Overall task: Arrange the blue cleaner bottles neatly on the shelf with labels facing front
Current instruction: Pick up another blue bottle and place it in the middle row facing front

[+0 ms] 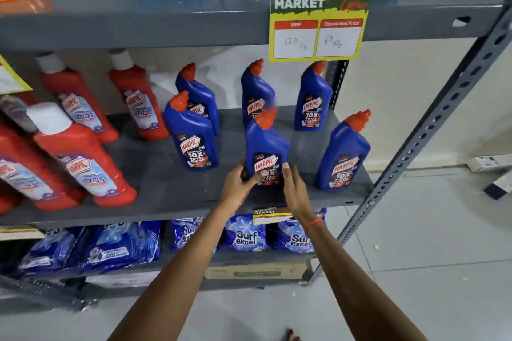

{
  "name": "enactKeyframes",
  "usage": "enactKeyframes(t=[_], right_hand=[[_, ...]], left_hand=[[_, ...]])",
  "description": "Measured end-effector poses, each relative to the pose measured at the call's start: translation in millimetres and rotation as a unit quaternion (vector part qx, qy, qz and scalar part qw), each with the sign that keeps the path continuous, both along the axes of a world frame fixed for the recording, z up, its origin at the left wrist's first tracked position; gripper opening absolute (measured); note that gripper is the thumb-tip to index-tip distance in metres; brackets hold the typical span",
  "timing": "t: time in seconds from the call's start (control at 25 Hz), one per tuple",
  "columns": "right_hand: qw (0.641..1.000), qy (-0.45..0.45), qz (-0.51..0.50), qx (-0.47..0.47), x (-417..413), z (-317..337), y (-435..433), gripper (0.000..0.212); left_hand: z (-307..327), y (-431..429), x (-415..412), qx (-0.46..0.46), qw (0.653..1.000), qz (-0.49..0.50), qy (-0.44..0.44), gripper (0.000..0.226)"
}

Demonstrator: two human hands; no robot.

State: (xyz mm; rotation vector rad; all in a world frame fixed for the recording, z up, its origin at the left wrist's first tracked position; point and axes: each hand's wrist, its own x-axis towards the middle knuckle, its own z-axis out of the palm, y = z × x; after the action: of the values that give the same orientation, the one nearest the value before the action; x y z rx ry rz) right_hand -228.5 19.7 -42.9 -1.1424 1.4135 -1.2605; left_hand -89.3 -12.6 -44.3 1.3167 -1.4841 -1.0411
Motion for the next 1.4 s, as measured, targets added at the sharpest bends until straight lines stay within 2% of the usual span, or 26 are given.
enactKeyframes(t=[0.28, 0.68, 0.8, 0.88, 0.96, 1.04, 1.08, 1.16, 1.24, 1.32, 1.4], right_hand=[[0.998, -0.031, -0.044, 0.02, 11.0, 2.8, 12.9, 0.055], [0.994, -0.058, -0.088, 0.018, 20.1, 6.5, 23.1, 0.041], [0.992, -0.084, -0.097, 0.016, 18.6, 10.3, 21.9, 0.037], [0.982, -0.086, -0.164, -0.029, 23.1, 19.3, 19.5, 0.033], [0.962, -0.039, -0.238, -0.126, 35.6, 41.8, 17.8, 0.031], [0.94, 0.011, -0.253, -0.231, 56.3, 74.2, 18.9, 0.03], [0.928, 0.036, -0.242, -0.282, 67.9, 89.9, 18.9, 0.031], [0.911, 0.071, -0.207, -0.349, 90.6, 110.6, 17.4, 0.032], [0.907, 0.094, -0.153, -0.38, 113.6, 113.8, 14.3, 0.033], [0.92, 0.114, -0.08, -0.367, 137.2, 105.0, 10.6, 0.032], [0.942, 0.119, -0.017, -0.314, 157.8, 88.0, 3.1, 0.036]], left_hand=[[-6.7, 9.1, 4.9, -0.004, 1.0, -0.009, -0.011, 0.035], [3.5, 19.0, 7.6, 0.024, 0.999, -0.035, 0.027, 0.04], [4.8, 19.9, 8.7, 0.05, 0.997, -0.042, 0.027, 0.049], [12.8, 25.3, 10.4, 0.035, 0.998, -0.06, 0.013, 0.068], [30.4, 30.9, 12.5, -0.038, 0.999, -0.005, -0.014, 0.084], [54.5, 33.3, 16.9, -0.137, 0.986, 0.092, -0.014, 0.08], [68.6, 33.3, 21.0, -0.172, 0.977, 0.123, 0.019, 0.075], [94.8, 32.8, 30.8, -0.194, 0.958, 0.155, 0.144, 0.059], [100.3, 27.5, 54.5, -0.232, 0.932, 0.204, 0.192, 0.044], [79.0, 11.5, 87.9, -0.251, 0.922, 0.274, 0.108, 0.047], [48.6, -6.3, 118.6, -0.158, 0.946, 0.283, 0.013, 0.052]])
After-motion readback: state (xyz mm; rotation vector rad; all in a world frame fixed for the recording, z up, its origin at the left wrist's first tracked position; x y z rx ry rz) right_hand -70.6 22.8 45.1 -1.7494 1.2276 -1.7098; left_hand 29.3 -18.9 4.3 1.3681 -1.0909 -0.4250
